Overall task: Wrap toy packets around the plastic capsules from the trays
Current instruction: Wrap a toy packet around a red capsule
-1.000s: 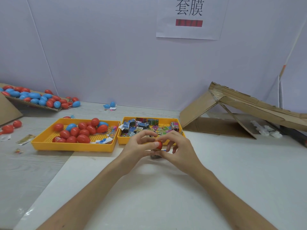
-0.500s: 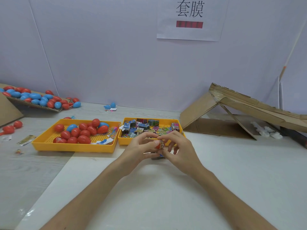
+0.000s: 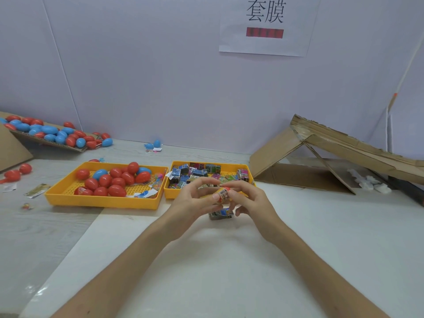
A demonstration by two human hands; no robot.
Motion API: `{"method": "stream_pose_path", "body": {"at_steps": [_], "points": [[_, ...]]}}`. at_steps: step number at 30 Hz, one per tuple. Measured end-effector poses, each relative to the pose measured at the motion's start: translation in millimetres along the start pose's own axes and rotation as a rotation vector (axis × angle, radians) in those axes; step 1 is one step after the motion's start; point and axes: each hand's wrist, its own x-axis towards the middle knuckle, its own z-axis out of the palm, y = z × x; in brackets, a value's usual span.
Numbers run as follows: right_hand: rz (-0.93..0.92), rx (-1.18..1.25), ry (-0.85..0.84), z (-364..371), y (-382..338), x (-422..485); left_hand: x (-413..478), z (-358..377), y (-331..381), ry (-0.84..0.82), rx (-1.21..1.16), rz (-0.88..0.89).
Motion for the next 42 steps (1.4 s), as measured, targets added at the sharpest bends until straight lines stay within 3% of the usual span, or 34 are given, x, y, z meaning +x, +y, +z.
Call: {"method": "stream_pose_path", "body": {"at_steps": [36,42], "points": [[0.033,0.117,-0.027,-0.6,0.7,-0.4,-1.7,-1.8,1.1,-0.107,-0.09,-0.014],[0.022,0.135,0.001,-1.2,-0.3,-2.1,-3.9,0.6,3.3,-0.135,0.03,-0.028]]}}
